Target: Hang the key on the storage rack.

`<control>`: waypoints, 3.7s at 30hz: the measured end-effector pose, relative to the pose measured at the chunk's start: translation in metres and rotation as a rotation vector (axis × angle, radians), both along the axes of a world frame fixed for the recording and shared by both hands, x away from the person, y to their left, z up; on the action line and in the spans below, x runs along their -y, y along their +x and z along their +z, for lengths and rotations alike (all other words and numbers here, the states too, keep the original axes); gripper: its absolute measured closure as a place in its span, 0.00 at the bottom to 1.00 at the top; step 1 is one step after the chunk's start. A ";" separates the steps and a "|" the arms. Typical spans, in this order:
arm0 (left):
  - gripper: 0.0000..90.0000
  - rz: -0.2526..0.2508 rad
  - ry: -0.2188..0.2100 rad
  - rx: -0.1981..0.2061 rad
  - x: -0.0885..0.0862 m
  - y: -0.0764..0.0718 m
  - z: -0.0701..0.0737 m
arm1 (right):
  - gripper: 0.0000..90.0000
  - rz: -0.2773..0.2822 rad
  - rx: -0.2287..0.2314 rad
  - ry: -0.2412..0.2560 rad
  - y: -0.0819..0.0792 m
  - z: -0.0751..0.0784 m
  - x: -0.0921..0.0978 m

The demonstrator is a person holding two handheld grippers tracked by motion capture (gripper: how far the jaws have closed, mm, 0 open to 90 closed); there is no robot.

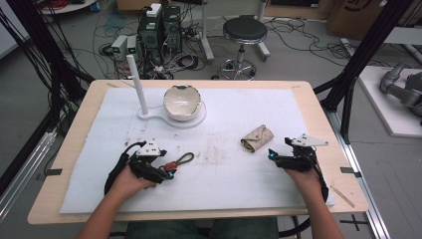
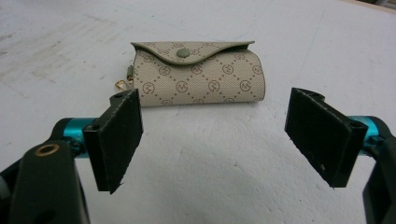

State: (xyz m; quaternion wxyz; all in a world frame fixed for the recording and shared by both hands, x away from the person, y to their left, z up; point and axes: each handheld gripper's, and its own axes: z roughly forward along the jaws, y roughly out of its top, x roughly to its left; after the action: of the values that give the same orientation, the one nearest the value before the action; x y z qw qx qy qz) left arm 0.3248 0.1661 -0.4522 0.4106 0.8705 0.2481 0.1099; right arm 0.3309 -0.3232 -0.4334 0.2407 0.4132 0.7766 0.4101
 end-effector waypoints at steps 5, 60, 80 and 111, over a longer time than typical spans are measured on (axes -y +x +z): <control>0.38 -0.004 0.026 -0.003 0.002 -0.001 -0.001 | 0.22 -0.002 0.000 -0.002 0.000 0.000 0.000; 0.78 0.275 -0.275 0.297 -0.072 0.008 0.126 | 0.22 -0.007 -0.011 -0.007 0.002 -0.003 -0.003; 0.77 0.465 -0.229 0.336 -0.113 0.049 0.152 | 0.22 -0.007 -0.017 -0.010 0.002 -0.003 -0.006; 0.28 0.532 -0.237 0.227 -0.119 0.065 0.120 | 0.22 -0.013 -0.014 -0.004 0.002 -0.003 -0.004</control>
State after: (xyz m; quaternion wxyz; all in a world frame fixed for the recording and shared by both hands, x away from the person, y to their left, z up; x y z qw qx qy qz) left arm 0.3898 0.2855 -0.3324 0.4913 0.7032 0.4307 0.2804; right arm 0.3332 -0.3190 -0.4365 0.2386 0.4207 0.7763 0.4043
